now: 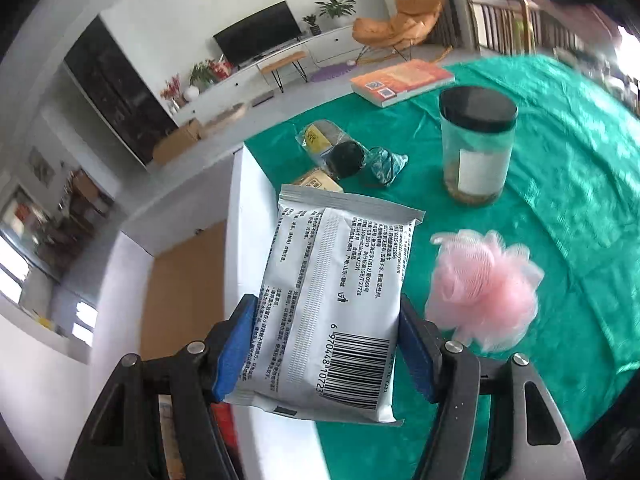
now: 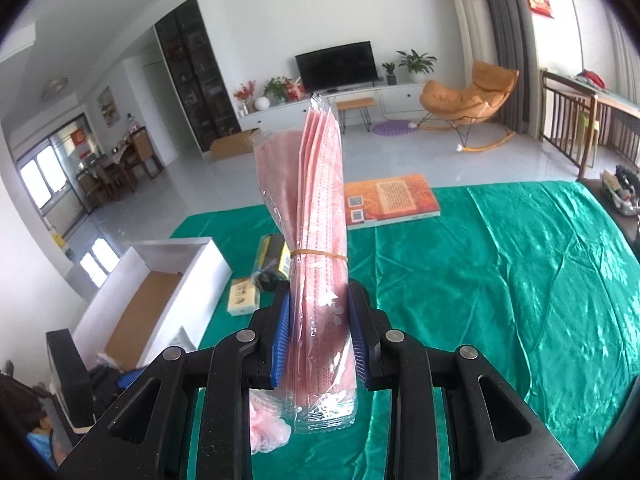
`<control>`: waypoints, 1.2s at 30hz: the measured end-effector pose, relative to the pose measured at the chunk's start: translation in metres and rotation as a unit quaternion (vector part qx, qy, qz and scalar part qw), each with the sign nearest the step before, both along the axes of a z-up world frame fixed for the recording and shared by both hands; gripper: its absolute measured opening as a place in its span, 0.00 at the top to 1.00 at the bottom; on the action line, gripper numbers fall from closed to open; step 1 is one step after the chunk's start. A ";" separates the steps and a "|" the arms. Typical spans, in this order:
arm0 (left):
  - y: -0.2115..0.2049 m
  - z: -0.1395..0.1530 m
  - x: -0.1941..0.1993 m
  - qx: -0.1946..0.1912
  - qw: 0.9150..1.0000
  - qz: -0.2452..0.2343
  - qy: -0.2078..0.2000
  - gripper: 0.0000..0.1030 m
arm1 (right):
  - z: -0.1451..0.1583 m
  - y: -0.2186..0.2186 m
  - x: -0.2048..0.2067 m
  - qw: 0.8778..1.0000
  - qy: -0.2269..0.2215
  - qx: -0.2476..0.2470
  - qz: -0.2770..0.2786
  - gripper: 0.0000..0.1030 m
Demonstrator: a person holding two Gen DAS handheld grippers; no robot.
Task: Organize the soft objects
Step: 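Drop the barcode packet into the white box with the left tool while the right tool drops the masks, then grasp the pink mesh bath puff with the right tool and lift it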
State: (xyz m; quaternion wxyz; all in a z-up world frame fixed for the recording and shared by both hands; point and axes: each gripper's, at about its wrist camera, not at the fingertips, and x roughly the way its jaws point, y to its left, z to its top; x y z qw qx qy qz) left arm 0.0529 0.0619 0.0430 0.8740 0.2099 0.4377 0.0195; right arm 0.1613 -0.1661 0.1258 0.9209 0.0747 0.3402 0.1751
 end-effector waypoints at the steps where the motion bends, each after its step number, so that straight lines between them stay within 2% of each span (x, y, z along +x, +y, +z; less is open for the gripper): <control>1: 0.002 0.004 -0.003 -0.009 1.000 -0.009 0.002 0.35 | -0.001 -0.002 -0.001 1.000 0.002 0.000 -0.001 0.72; 4: 0.024 0.024 -0.013 -0.098 0.995 -0.005 0.012 0.35 | -0.004 -0.003 -0.001 1.000 0.007 0.008 0.001 0.72; 7: 0.066 0.049 -0.025 -0.133 0.990 0.044 -0.016 0.35 | -0.002 0.012 -0.003 0.999 0.021 0.026 0.021 0.72; 10: 0.117 0.069 -0.041 -0.140 0.983 0.108 -0.047 0.35 | 0.002 0.049 -0.007 0.995 0.041 0.057 0.070 0.72; 12: 0.150 0.074 -0.051 -0.125 0.979 0.150 -0.062 0.34 | 0.003 0.084 -0.014 0.988 0.058 0.088 0.116 0.71; 15: 0.190 0.074 -0.068 -0.102 0.971 0.204 -0.077 0.33 | -0.003 0.146 -0.026 0.968 0.096 0.134 0.191 0.71; 17: 0.209 0.067 -0.075 -0.096 0.965 0.231 -0.080 0.26 | -0.012 0.186 -0.033 0.951 0.124 0.160 0.235 0.70; 18: 0.216 0.063 -0.077 -0.094 0.962 0.243 -0.081 0.10 | -0.018 0.202 -0.036 0.943 0.132 0.170 0.253 0.64; 19: 0.220 0.058 -0.079 -0.092 0.960 0.253 -0.084 0.02 | -0.023 0.216 -0.039 0.938 0.136 0.171 0.268 0.60; 20: 0.222 0.056 -0.081 -0.091 0.958 0.258 -0.088 0.02 | -0.029 0.223 -0.040 0.934 0.145 0.170 0.279 0.35; 21: 0.219 0.053 -0.081 -0.092 0.957 0.259 -0.089 0.02 | -0.034 0.222 -0.041 0.933 0.149 0.173 0.278 0.22; 23: 0.209 0.049 -0.079 -0.110 0.960 0.241 -0.093 0.02 | -0.040 0.204 -0.043 0.942 0.130 0.159 0.265 0.22; 25: 0.191 0.047 -0.077 -0.144 0.964 0.204 -0.095 0.02 | -0.043 0.174 -0.046 0.964 0.086 0.114 0.226 0.22; 27: 0.161 0.047 -0.074 -0.182 0.967 0.149 -0.094 0.02 | -0.052 0.136 -0.051 0.982 0.039 0.069 0.174 0.22; 30: 0.102 0.044 -0.067 -0.221 0.970 0.057 -0.081 0.02 | -0.080 0.070 -0.055 0.997 0.003 0.001 0.079 0.21; 31: 0.080 0.041 -0.066 -0.224 0.972 0.030 -0.072 0.02 | -0.097 0.048 -0.055 0.999 0.007 -0.019 0.047 0.21; 33: 0.043 0.032 -0.062 -0.209 0.976 -0.009 -0.055 0.02 | -0.131 0.010 -0.053 0.998 0.046 -0.032 0.003 0.21; 36: 0.012 0.025 -0.060 -0.188 0.981 -0.031 -0.041 0.02 | -0.163 -0.032 -0.056 0.995 0.101 0.013 -0.012 0.20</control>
